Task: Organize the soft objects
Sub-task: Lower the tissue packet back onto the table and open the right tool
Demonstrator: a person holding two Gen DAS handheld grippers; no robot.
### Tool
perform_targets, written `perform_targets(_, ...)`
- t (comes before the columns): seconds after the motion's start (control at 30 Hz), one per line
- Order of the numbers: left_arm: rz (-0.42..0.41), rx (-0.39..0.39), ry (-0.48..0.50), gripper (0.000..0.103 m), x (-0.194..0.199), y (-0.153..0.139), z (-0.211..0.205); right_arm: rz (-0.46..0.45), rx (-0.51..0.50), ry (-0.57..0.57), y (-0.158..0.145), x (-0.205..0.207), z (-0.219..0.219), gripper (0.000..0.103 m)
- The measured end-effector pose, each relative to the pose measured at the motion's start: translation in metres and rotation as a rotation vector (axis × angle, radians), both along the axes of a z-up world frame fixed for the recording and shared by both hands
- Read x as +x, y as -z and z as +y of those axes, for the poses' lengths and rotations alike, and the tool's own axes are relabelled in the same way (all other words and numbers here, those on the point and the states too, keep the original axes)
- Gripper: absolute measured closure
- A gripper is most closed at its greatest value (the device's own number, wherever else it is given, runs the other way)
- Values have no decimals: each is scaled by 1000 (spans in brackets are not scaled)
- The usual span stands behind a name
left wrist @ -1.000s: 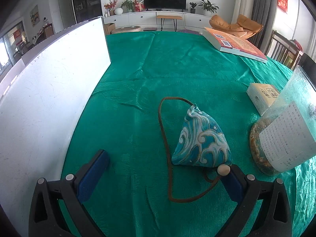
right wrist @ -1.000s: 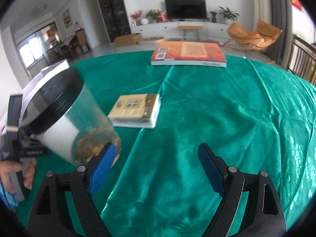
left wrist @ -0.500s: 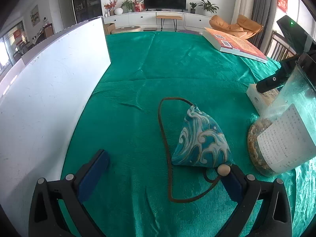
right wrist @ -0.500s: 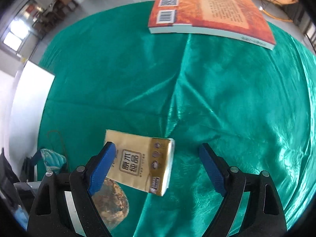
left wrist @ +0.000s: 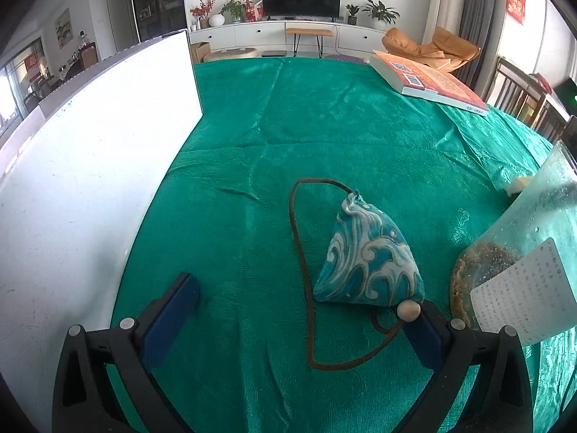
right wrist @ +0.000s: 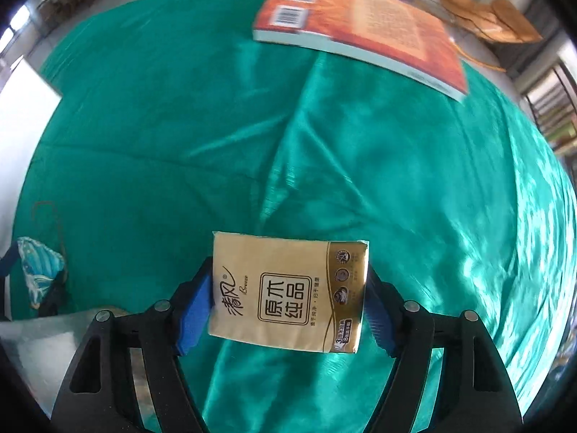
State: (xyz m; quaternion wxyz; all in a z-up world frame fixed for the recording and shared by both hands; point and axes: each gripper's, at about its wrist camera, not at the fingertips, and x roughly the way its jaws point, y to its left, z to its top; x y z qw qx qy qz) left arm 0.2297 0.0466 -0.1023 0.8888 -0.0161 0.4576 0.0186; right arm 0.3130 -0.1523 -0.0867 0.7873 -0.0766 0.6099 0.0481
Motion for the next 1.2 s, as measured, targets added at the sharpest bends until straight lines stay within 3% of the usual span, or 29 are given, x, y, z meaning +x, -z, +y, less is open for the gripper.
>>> perform_targets(0.1, 0, 0, 0, 0, 0, 0, 0, -44, -10, 117, -6, -44, -32, 24)
perform_targets(0.17, 0, -1, 0, 0, 0, 0, 0, -111, 85, 135, -15, -77, -41, 23)
perform_targets(0.3, 0, -1, 0, 0, 0, 0, 0, -330, 235, 228, -34, -157, -57, 17)
perform_targets(0.4, 0, -1, 0, 0, 0, 0, 0, -420, 287, 331, -27, -205, -54, 17)
perform_targets(0.47, 0, -1, 0, 0, 0, 0, 0, -468, 269, 358, -16, -225, -46, 17)
perform_targets(0.57, 0, -1, 0, 0, 0, 0, 0, -458, 203, 351, -4, -234, -47, 17)
perform_targets(0.77, 0, -1, 0, 0, 0, 0, 0, -447, 199, 383, 0, -244, -65, 17)
perform_targets(0.97, 0, -1, 0, 0, 0, 0, 0, -407, 73, 349, 11, -235, -52, 14)
perform_targets(1.2, 0, -1, 0, 0, 0, 0, 0, -405, 75, 345, 12, -237, -54, 12)
